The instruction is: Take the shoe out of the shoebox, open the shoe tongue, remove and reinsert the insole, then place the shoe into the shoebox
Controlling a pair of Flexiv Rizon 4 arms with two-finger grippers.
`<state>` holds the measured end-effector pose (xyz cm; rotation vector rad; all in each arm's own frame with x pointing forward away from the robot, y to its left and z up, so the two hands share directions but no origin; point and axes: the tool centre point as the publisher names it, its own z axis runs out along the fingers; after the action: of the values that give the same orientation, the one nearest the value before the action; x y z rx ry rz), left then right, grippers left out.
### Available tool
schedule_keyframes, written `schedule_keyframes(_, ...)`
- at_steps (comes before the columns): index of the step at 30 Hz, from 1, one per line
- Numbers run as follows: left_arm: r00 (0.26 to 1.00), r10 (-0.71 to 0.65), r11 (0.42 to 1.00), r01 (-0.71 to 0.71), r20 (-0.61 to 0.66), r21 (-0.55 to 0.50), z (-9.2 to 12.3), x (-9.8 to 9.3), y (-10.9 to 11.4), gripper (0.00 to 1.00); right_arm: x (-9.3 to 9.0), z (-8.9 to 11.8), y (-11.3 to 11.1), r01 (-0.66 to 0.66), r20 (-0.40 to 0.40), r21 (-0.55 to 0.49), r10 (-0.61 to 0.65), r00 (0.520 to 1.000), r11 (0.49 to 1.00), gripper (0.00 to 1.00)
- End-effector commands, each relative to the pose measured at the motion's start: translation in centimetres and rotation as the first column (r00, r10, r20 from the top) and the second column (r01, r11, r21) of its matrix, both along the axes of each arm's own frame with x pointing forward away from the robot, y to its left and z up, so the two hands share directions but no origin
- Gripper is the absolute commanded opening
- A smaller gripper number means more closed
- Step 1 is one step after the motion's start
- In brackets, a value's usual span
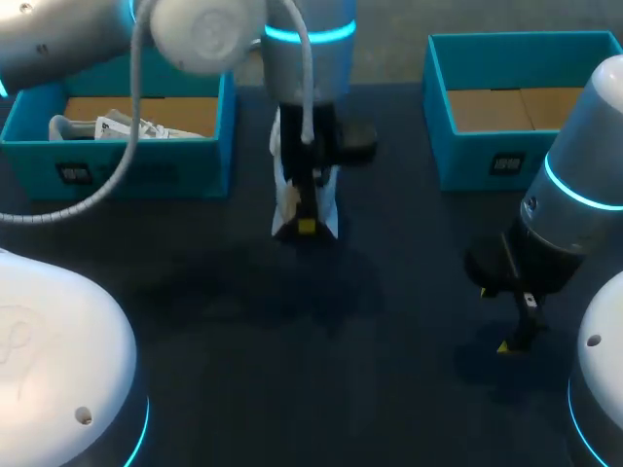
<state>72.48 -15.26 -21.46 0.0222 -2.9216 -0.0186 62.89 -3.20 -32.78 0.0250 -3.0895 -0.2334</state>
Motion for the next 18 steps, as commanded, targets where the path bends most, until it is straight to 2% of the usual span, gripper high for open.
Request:
schedule_keyframes(1,1.0,-0.006,1.0,0.006,-0.004,-0.009,5.0,0.9,1.7,0.0,-0.1,-0.1,0.0,0.001,0.002,-0.001,-0.001,1.0,1.0,1.0)
schedule_keyframes(6,0.999,0.015,1.0,-0.015,-0.037,0.001,8.2,2.5,3.6,0.0,-0.1,-0.1,0.0,0.001,0.002,-0.001,-0.001,1.0,1.0,1.0)
schedule_keyframes(8,0.998,0.054,0.996,-0.051,-0.038,0.074,9.2,3.2,4.5,0.0,-0.1,-0.1,0.0,0.001,0.002,-0.001,-0.001,1.0,1.0,1.0)
schedule_keyframes(9,0.995,0.098,0.989,-0.094,-0.027,0.116,9.3,3.5,4.9,0.0,-0.1,-0.1,0.0,0.001,0.002,-0.001,-0.001,1.0,1.0,1.0)
schedule_keyframes(18,0.995,0.098,0.989,-0.094,-0.027,0.116,9.3,3.5,4.9,0.0,-0.1,-0.1,0.0,0.001,0.002,-0.001,-0.001,1.0,1.0,1.0)
